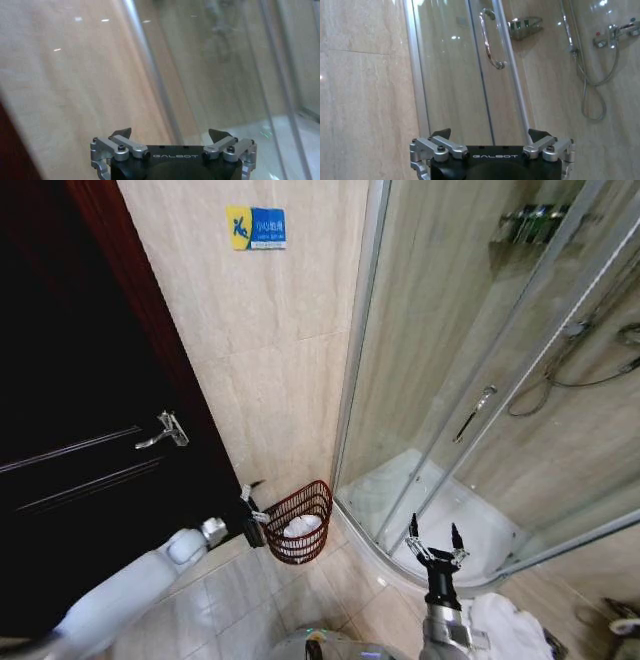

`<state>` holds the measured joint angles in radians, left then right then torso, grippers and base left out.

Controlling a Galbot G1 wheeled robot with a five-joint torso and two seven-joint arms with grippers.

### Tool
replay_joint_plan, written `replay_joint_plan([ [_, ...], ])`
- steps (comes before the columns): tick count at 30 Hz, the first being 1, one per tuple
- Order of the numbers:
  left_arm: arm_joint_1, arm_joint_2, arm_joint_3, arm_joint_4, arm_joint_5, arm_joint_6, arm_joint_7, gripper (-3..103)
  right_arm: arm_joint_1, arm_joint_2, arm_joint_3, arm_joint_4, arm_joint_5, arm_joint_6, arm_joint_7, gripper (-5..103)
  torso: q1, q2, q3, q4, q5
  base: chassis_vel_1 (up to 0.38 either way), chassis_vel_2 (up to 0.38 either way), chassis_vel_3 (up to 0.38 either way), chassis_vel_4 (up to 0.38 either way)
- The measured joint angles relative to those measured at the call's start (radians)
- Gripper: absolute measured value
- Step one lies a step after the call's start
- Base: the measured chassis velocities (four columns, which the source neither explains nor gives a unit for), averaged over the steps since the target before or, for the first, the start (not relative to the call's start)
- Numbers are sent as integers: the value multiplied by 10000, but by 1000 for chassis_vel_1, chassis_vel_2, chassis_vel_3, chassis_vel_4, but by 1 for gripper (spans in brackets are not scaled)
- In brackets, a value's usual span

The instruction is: Discard the used towel into the hamper.

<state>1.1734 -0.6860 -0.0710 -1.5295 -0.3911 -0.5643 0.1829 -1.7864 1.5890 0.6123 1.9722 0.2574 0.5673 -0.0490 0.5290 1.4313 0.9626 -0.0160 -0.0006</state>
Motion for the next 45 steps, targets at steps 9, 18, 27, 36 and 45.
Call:
replay_joint_plan([
  [9,2902,-1533,-3036,-3098,-582,2156,-1850,100,-403,-606,351,1324,131,-1502,364,100,0,0,0,1,6,0,0,0,0],
  [18,4231,-3513,-4090,-5791,-953,4734,-3210,100,-724,-752,577,2517,369,-2533,661,100,0,0,0,1,9,0,0,0,0],
  [27,4954,-5852,-6098,-7253,43,5781,-1009,100,-1006,-551,519,3549,116,-2961,457,100,0,1,0,2,8,0,0,0,0],
  [36,5652,-8236,-6432,-8083,1312,5709,23,100,-1220,-470,500,4190,-59,-3059,278,100,0,1,0,2,9,0,0,0,0],
  [45,6103,-9315,-6203,-8531,2020,5341,32,100,-1170,-544,531,4034,135,-3013,287,100,0,0,1,1,9,0,0,0,0],
])
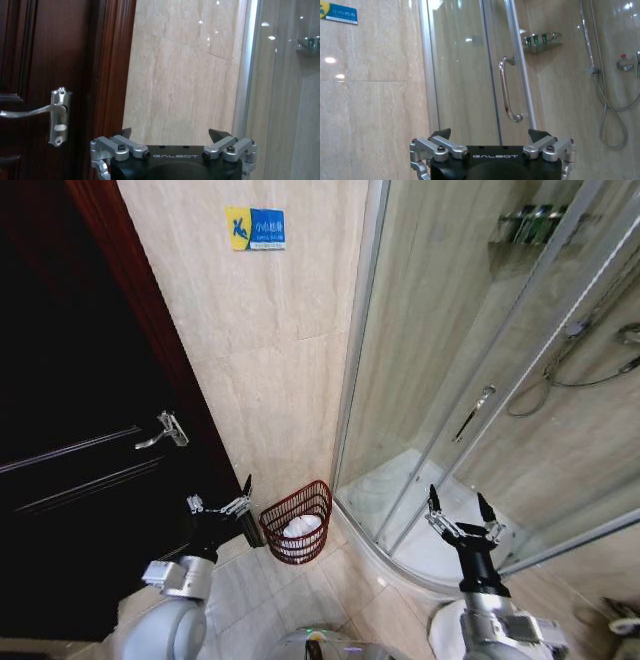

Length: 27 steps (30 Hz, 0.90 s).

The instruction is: Discard the used towel into the hamper.

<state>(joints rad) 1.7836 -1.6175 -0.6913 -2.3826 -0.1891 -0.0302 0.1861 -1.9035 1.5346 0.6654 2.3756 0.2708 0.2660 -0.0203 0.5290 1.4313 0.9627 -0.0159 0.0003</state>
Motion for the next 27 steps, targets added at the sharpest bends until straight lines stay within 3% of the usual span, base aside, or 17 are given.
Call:
replay_joint_plan([
  [5,-8,215,-102,228,-172,-429,-2,100,57,-38,-27,-89,41,13,0,100,0,0,0,0,0,0,0,0,0],
  [10,-29,290,-136,304,-206,-483,-1,100,76,-58,-23,-108,77,39,6,100,0,0,0,1,-1,0,0,0,0],
  [20,-43,319,-133,330,-228,-485,-8,100,117,-61,216,-151,445,879,-217,100,0,-2,0,1,-3,0,0,0,0],
  [27,-49,329,-126,337,-234,-485,-15,100,76,-48,308,-5,661,962,-228,100,0,-2,0,1,-4,0,0,0,0],
])
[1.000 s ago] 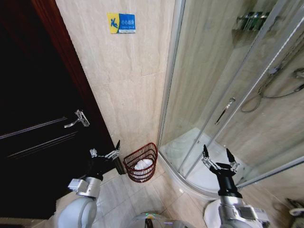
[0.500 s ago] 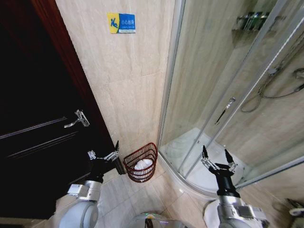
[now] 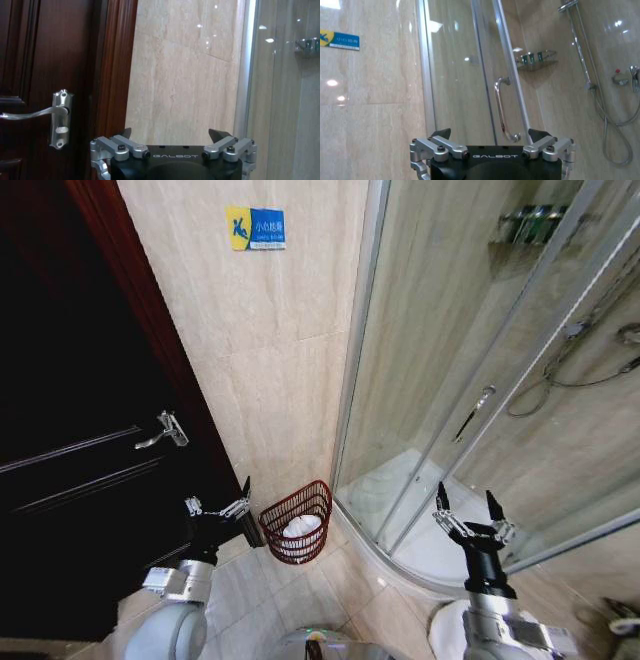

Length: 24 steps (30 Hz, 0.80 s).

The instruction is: Discard the used towel into the hamper.

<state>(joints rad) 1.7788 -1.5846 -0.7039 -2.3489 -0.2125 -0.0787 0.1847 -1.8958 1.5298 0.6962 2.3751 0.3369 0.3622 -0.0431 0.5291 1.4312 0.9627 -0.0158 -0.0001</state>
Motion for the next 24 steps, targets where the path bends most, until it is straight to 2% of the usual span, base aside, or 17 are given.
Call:
replay_joint_plan([
  [9,-1,6,4,6,-6,0,-10,100,-80,35,494,95,183,257,19,100,0,0,0,-1,0,-12,-7,14,17],
  [16,0,8,8,9,-7,1,-14,100,-149,73,845,101,185,528,15,100,1,0,0,1,1,-114,-122,131,114],
  [24,-1,7,17,9,-8,5,-9,100,-503,301,1201,212,-73,1354,574,100,3,-1,1,-3,9,-141,-156,160,99],
])
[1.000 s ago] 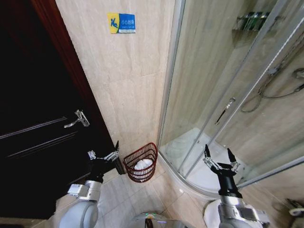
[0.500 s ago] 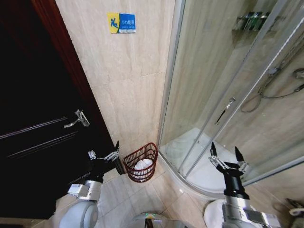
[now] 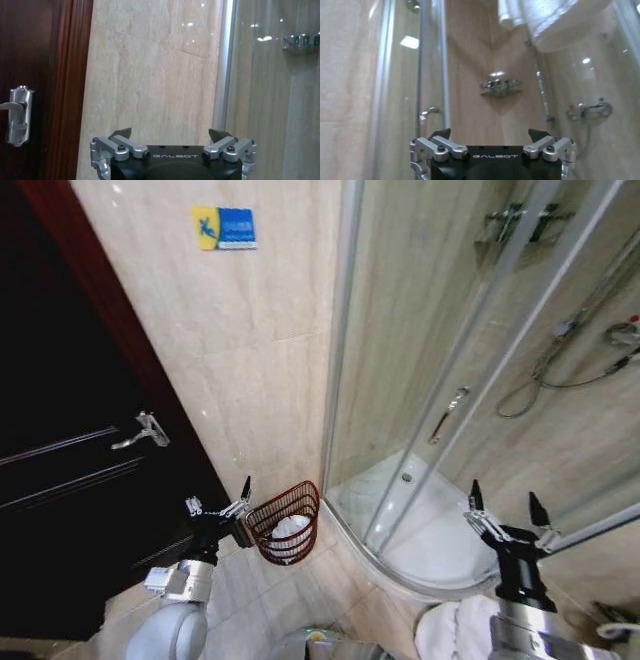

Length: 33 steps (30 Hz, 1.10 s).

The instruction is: Discard the used towel into the hamper.

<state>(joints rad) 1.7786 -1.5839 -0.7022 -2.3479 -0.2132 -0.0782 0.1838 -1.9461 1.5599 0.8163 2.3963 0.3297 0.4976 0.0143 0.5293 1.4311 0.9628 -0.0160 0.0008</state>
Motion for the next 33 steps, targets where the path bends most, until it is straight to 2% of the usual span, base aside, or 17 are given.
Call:
replay_joint_plan([
  [1,0,0,-1,0,0,1,0,100,-33,35,19,-19,-39,167,95,100,-1,1,0,4,-9,-46,-45,81,-7],
  [3,1,3,-2,0,0,2,-1,100,-41,51,137,-140,10,340,162,100,-5,2,-2,4,-3,1,-23,-5,28],
  [6,0,6,-5,0,0,3,-2,100,-42,48,275,-185,92,376,169,100,-4,2,-1,2,-15,33,15,-43,-12],
  [16,-1,5,-5,1,0,4,-4,100,-8,38,472,-332,201,548,148,100,1,1,0,2,-7,21,-2,-16,-1],
  [27,-2,5,-5,0,0,5,-3,100,114,-11,446,-547,103,582,119,100,-6,2,-2,1,-8,122,-132,-124,146],
  [30,-1,4,-5,0,-1,5,-3,100,294,-46,483,-918,93,522,167,100,-5,2,-1,2,-12,233,-208,-241,234],
  [33,5,4,-6,1,0,5,-3,100,727,-136,352,-2285,-150,562,375,100,-16,9,-7,4,-8,175,-176,-188,172],
])
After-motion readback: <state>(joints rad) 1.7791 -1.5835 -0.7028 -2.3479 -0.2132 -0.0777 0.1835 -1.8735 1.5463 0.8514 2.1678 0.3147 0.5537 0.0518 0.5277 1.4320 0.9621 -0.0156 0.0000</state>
